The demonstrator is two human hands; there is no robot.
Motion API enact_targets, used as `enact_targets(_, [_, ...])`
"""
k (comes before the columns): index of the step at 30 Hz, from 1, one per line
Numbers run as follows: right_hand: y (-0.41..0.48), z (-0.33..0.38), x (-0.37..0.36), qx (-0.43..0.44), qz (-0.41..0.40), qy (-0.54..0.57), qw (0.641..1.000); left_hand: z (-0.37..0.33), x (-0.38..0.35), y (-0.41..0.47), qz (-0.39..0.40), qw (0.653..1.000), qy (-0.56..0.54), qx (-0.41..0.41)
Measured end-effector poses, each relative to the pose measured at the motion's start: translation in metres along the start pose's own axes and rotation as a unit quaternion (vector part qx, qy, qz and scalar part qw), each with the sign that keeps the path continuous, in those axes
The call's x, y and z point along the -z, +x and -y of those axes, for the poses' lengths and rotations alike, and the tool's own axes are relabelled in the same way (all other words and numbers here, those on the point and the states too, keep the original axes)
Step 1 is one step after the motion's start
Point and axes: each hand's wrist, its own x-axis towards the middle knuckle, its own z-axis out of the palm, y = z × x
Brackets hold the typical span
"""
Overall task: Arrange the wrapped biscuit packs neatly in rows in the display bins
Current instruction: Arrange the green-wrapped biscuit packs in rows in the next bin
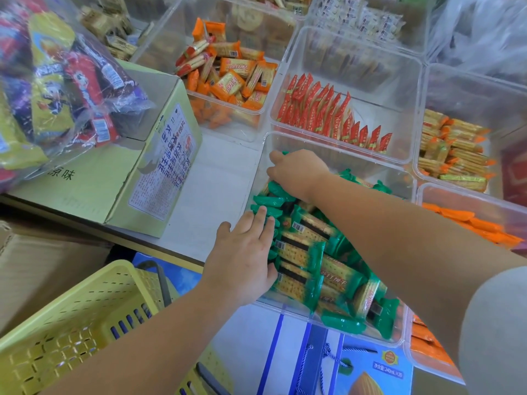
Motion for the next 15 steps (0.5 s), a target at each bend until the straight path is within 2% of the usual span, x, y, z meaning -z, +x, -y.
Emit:
enact_targets(4, [-0.015,-0.013,-0.004,0.027,-0.137,0.022,0.99,0.0,0.001,0.0,-0.001,1.0,-0.003,0.0])
enact_targets(6, [-0.022,-0.015,-0.005,0.033,-0.153,0.062,0.986,0.0,0.001,-0.001,0.001,1.0,-0.005,0.0])
enact_targets(9, [-0.031,-0.012,-0.005,0.005,-0.1,0.163,0.982,0.0,0.002,0.0,0.005,1.0,0.004,0.001])
enact_targets(12, [-0.038,-0.011,-0.007,-0.06,-0.054,0.275,0.958,0.0,0.002,0.0,0.008,1.0,0.007,0.001])
enact_targets(15, [-0.043,-0.01,-0.01,-0.075,0.015,0.322,0.944,0.0,0.001,0.0,0.006,1.0,0.01,-0.002])
